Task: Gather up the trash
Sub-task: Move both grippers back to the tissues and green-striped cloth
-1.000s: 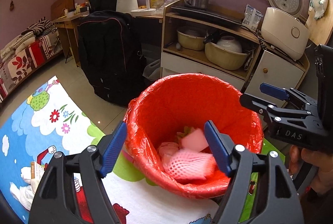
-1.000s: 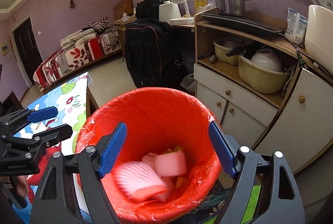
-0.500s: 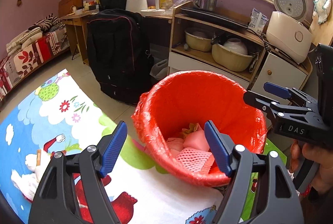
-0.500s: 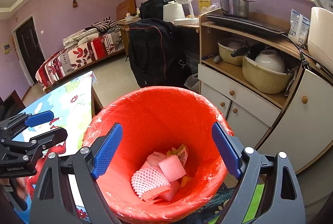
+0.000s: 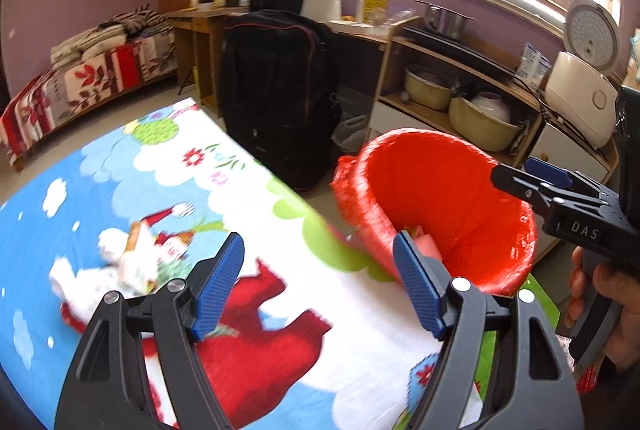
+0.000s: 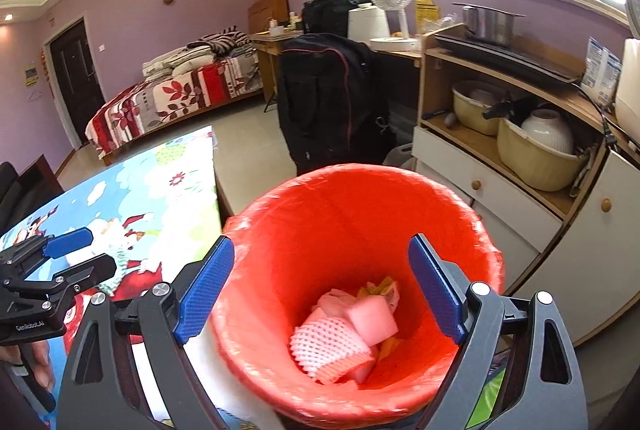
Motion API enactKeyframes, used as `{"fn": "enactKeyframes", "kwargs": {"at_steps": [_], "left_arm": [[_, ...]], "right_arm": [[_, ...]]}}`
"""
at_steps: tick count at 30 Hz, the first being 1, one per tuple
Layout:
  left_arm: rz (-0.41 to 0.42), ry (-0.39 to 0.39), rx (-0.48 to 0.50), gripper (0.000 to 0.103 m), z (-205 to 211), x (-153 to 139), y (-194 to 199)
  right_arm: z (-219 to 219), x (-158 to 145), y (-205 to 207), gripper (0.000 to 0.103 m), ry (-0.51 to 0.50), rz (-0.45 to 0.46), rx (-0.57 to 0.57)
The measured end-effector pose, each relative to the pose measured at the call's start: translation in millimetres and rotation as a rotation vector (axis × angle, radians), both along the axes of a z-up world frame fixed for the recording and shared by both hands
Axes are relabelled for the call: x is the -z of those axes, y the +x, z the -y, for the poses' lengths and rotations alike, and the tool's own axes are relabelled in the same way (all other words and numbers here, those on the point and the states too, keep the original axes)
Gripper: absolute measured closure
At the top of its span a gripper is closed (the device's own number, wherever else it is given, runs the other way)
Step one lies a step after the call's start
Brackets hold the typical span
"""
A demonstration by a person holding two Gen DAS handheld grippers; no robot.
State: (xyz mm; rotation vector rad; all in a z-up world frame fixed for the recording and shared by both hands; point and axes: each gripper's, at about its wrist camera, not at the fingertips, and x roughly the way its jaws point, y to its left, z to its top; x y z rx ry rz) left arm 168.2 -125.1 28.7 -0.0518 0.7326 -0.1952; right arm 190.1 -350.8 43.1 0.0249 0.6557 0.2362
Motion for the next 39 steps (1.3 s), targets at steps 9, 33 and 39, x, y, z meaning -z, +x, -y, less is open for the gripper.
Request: {"fn": "enactKeyframes", "kwargs": {"at_steps": [9, 33, 39], "left_arm": [[-0.032, -0.019, -0.119, 0.029, -51.8, 12.3, -33.1], [-0.052, -0.018, -0.322, 0.029, -145.8, 21.7, -76.5], [-0.049, -0.015, -0.342, 0.029, -157.6, 19.6, -75.7]], "right_arm": [[-43.5, 0.4, -7.3, 0.019, -0.011, -0.011, -0.087], [-168.3, 19.9, -19.0, 0.019, -0.024, -0.058, -0.346], [-198.3, 29.7, -17.4, 0.019, -0.035, -0.074, -0.398]]}}
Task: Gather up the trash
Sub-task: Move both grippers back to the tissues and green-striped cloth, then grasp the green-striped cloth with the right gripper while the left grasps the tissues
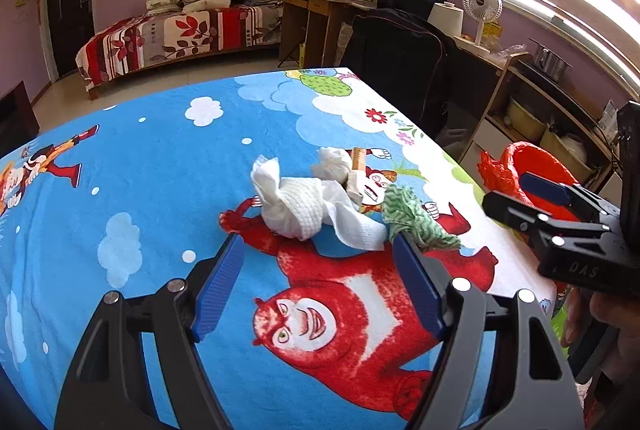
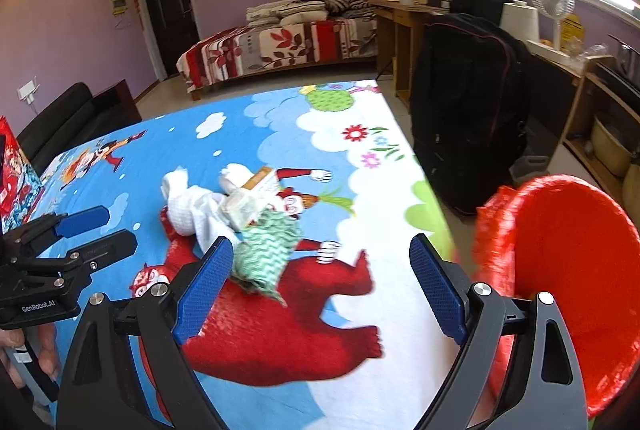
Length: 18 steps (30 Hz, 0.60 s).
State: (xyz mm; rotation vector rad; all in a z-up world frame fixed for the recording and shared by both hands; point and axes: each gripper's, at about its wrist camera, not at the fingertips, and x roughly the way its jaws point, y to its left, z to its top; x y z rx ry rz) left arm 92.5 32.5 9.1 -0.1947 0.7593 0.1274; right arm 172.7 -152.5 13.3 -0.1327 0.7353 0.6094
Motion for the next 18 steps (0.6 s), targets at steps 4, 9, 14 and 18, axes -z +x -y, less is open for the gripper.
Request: {"fn": "enactKeyframes", "kwargs": {"at_steps": [4, 9, 14, 18], "left_arm": [[-0.003, -0.001, -0.008, 0.030, -5.9, -0.2, 1.2], [-0.008, -0.004, -0.013, 0.030, -10.3, 0.3, 3.7], [-0.017, -0.005, -0.002, 0.040, -11.7, 1.4, 8.5], [-0.018, -0.008, 0.004, 0.043, -12.9, 0.3, 14.7]], "right_arm": [[-18.3, 9.2, 1.8, 0.019, -0.012, -0.018, -0.030], [-36.0, 22.1, 6.1, 0.019, -0.036, -0.042, -0.052], [-49.5, 35.5, 11.1, 0.019, -0.059, -0.068, -0.068], [-55.6, 45.1, 15.8, 0.027, -0.072, -0.093, -0.076]]}}
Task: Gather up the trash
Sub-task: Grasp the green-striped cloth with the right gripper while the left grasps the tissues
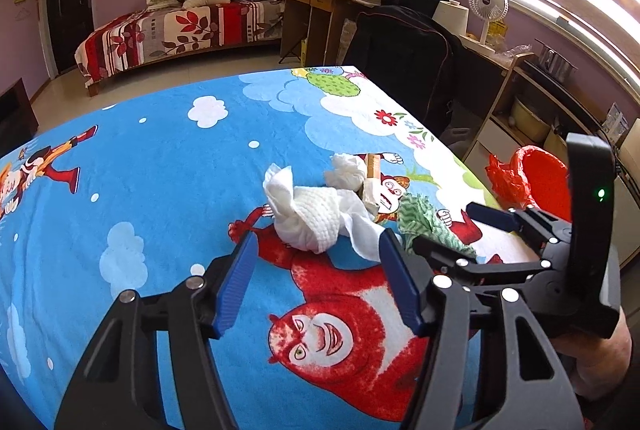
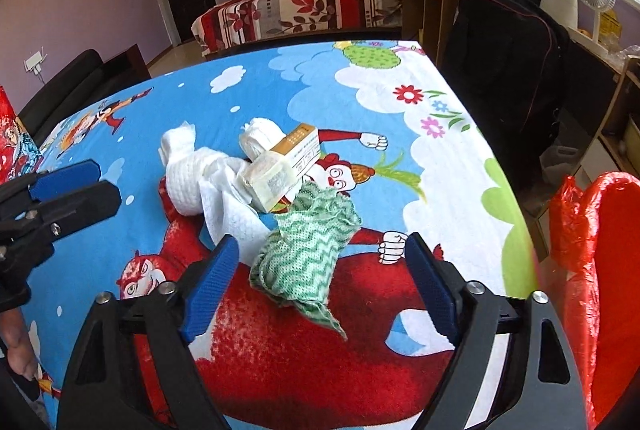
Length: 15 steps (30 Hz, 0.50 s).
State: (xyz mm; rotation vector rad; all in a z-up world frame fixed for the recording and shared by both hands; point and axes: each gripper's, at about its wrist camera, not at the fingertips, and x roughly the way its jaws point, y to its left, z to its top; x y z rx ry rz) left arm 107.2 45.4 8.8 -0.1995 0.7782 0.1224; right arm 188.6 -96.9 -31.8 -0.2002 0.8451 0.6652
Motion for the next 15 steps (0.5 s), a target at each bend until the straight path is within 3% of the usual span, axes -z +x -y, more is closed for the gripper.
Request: {"fn": "enactKeyframes", "kwargs": {"at_steps": [8, 10, 15], "left_arm": [[-0.007, 0.015, 0.044, 0.052, 6.5, -1.1, 21.0], [-0.011, 0.014, 0.055, 0.052, 9.1, 0.4, 27.1], [-0.018, 0.008, 0.087, 0.054, 16.2, 2.1, 44.9]], "right_arm": [[-3.1, 5.8, 1.6, 0.066, 0.026, -0.039, -0.053], [-3.7, 4.3, 0.3, 0.071, 0.033, -0.040, -0.068], [3.0, -0.4, 1.2, 0.072, 0.046, -0.034, -0.062]]}}
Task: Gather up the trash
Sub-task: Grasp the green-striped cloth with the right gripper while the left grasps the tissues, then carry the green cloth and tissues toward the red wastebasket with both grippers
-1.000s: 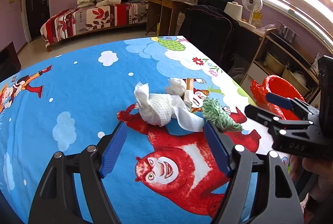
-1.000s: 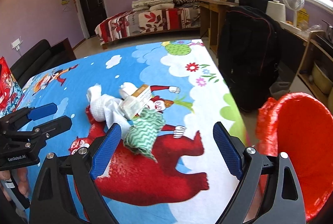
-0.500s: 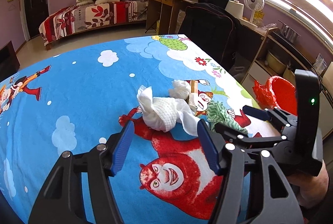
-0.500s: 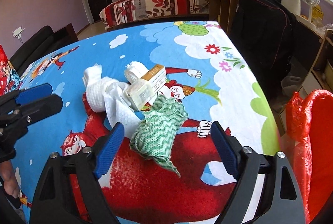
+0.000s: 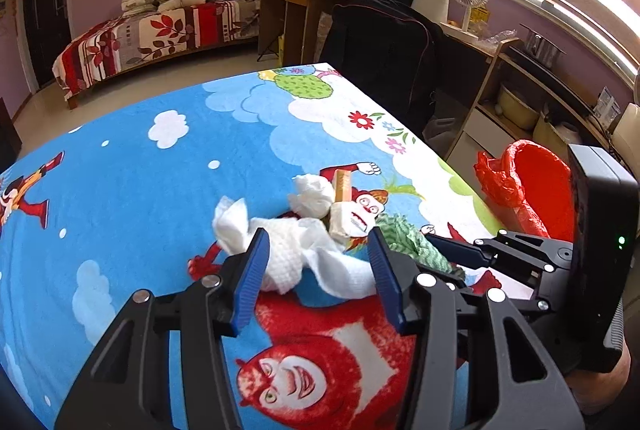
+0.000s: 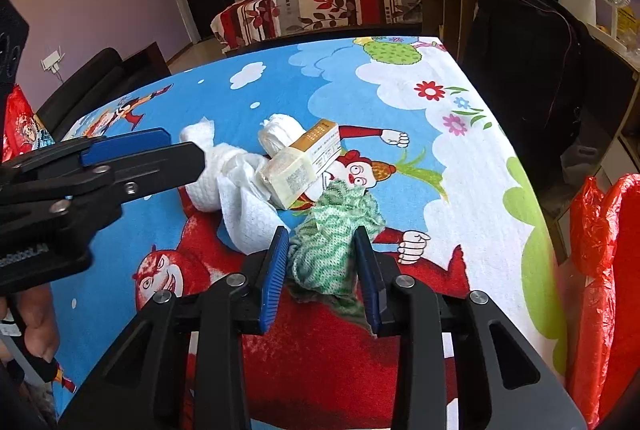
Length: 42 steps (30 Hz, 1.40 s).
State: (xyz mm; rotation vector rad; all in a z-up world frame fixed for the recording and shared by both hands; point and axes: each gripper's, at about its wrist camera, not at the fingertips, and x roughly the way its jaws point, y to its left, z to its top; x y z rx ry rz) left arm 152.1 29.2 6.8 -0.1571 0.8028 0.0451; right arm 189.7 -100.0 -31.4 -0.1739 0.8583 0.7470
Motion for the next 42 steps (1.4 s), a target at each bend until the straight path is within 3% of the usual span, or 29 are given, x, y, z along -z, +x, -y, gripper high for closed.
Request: {"fn": "enactKeyframes", "kwargs": {"at_steps": [4, 21, 23, 30, 32, 35, 38, 42], "left_arm": [[-0.013, -0.021, 0.035, 0.060, 6.5, 5.0, 15.6], [-0.051, 0.005, -0.001, 0.060, -7.5, 11.7, 61.7], [-0.082, 0.012, -0.017, 0.067, -11.2, 17.4, 68.8], [-0.140, 0.014, 0.004, 0.069, -6.6, 31.9, 79.5], [-0.146, 0.012, 0.011, 0.079, -3.9, 30.8, 80.5], [-0.149, 0.015, 0.020, 0.085, 0.1, 30.2, 80.9], [-0.158, -0.026, 0.025, 0.087, 1.3, 32.8, 78.2], [-0.141, -0.023, 0.047, 0.087, 13.3, 29.3, 71.1]], "right_arm": [[8.0, -4.8, 2.6, 0.074, 0.008, 0.008, 0.008], [36.9, -8.9, 9.7, 0.074, 0.026, 0.011, 0.051], [39.1, -10.1, 9.5, 0.074, 0.028, 0.015, 0.054], [48.2, -12.6, 6.5, 0.074, 0.026, 0.021, 0.066], [51.0, -13.5, 6.5, 0.074, 0.029, 0.021, 0.070], [54.6, -14.6, 5.7, 0.074, 0.032, 0.023, 0.074], [58.7, -15.4, 4.9, 0.074, 0.034, 0.024, 0.080], [64.6, -15.5, 3.8, 0.074, 0.036, 0.025, 0.089]]}}
